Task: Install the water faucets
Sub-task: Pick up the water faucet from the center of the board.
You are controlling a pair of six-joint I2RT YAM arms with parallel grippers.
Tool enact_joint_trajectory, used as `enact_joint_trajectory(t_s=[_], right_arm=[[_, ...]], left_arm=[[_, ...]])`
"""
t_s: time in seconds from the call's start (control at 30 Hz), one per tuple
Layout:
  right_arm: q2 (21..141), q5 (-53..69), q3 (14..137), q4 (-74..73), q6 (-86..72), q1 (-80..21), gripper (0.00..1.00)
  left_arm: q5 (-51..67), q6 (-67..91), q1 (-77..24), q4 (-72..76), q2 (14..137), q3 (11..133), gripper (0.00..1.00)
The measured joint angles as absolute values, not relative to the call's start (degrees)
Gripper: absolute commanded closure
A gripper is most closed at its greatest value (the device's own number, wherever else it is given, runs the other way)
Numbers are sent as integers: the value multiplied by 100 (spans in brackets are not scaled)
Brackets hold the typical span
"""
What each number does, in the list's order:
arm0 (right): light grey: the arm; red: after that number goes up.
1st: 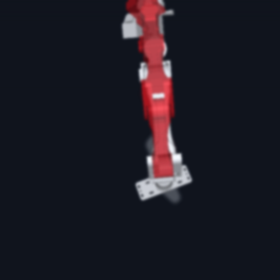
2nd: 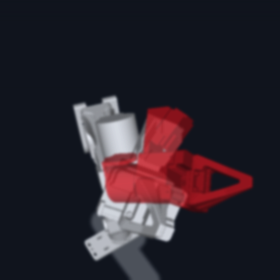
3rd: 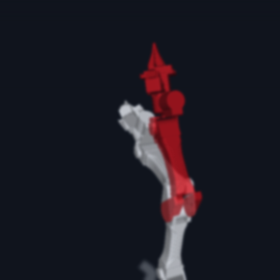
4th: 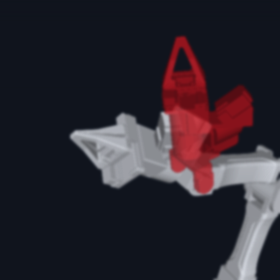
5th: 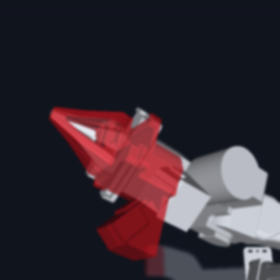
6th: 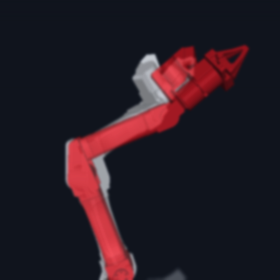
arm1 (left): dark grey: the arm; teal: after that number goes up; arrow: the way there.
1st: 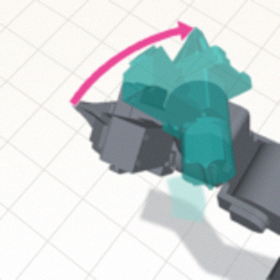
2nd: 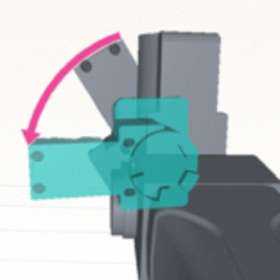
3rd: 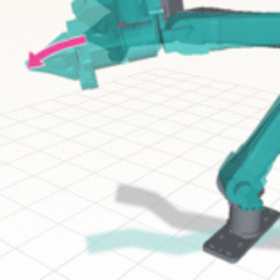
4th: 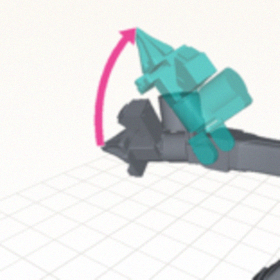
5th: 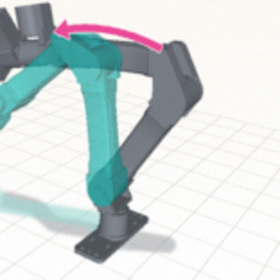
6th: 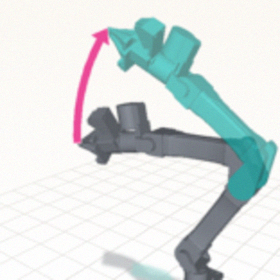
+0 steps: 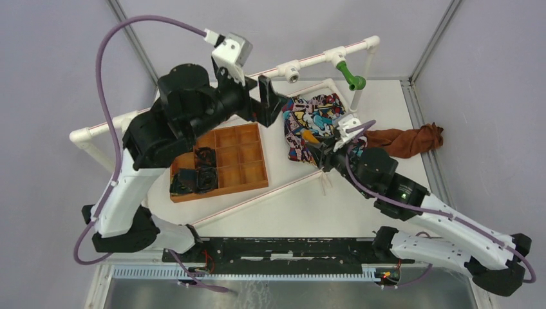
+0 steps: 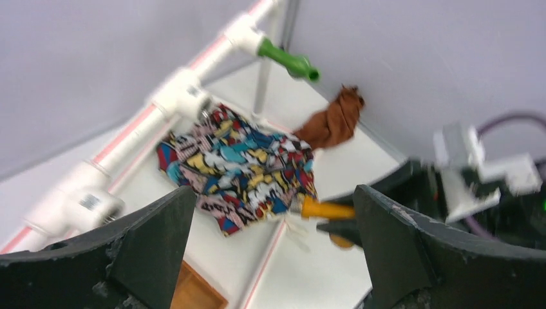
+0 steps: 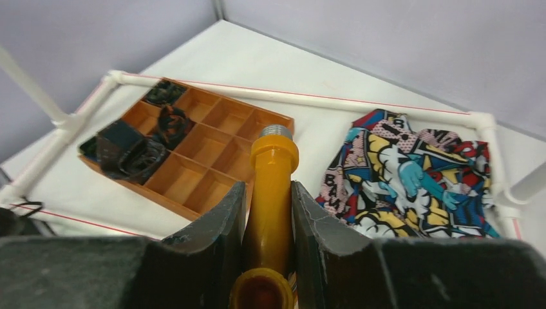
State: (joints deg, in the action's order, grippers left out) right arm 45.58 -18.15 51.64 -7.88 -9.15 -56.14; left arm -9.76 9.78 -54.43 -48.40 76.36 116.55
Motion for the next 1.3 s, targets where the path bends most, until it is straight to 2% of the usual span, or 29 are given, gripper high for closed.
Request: enact_joint_trajectory(t_s=[0.1,0.2,0.4,0.77,1.0,1.3], right_arm=[[5011,-2274,5474,-871,-582,-5867,100],[5236,-2637,5610,-1026,-211,-6042,100],[5686,-3380,6248,-1181,628,-6318,100],[5780,-4040,6368,-797,1903,-6514,100],[5618,-4263,5551,471,3120,-6525,100],[5876,-4576,4123,2808,5671,-6567,100]], left_arm=[[-1361,976,-5297,-5236,8248,12842,0],[-1435,978,-4851,-5437,8586,13338,0],[-1066,1063,-3597,-5581,9214,13375,0],[-698,1063,-3361,-5555,9771,13200,2],[-755,1048,-3306,-5478,9769,12864,2],[-781,1046,-3190,-5190,9679,12525,4]])
